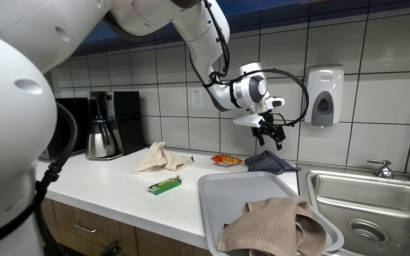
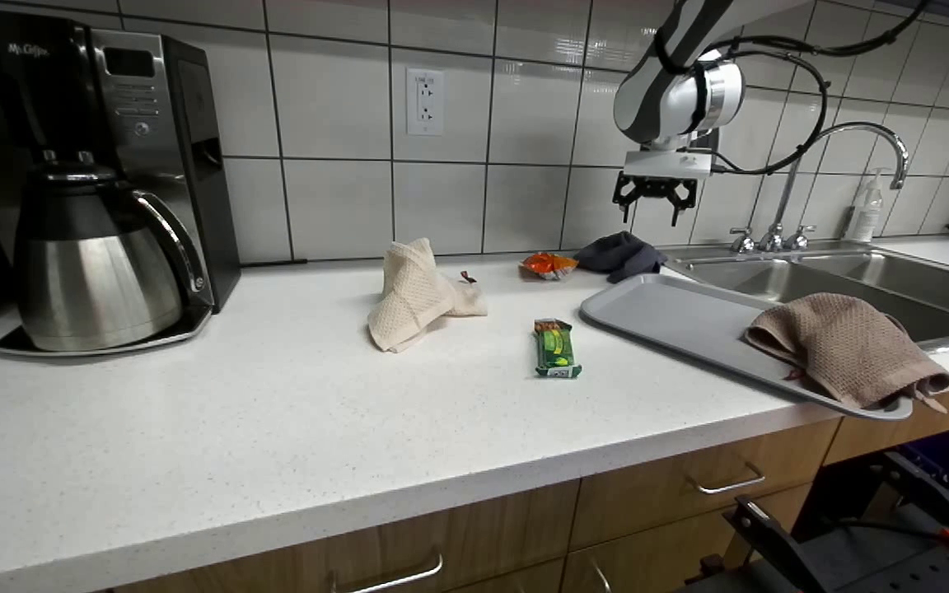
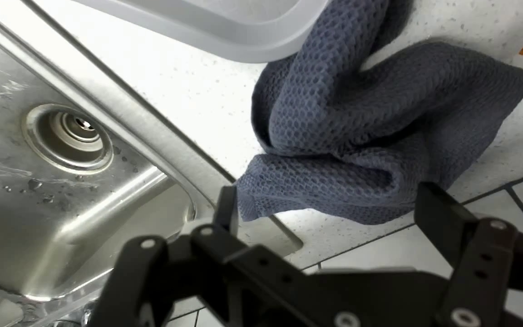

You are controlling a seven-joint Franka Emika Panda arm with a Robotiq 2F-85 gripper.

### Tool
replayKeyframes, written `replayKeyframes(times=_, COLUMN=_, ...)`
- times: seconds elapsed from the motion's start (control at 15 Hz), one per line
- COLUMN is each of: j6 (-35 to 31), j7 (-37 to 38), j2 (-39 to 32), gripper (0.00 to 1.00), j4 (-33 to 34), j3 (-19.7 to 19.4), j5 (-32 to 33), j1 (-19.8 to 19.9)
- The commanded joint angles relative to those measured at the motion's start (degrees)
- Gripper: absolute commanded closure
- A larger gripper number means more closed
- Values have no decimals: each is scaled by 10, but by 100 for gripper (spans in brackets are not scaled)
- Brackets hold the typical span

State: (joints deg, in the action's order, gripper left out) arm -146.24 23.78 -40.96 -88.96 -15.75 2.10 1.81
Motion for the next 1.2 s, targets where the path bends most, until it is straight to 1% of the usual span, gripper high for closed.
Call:
replayKeyframes(times=0.0, j6=-8, j7=15, j2=67, gripper=0, j4=-84, j3=-13, j5=16, j1=-19)
replayKeyframes(times=0.47, j6=-9, j7=32, j2=160, gripper=0, j4=-204, j3=-32, j5=44, j1=-38)
replayKeyframes(times=0.87, j6=-4, j7=76, j2=253, gripper=0, j4=-313, j3=-46, j5=103, j1=-48)
replayKeyframes(times=1.13, j6=-1, j7=113, j2=310, gripper=0, j4=-378, j3=-40, j5=143, j1=-41)
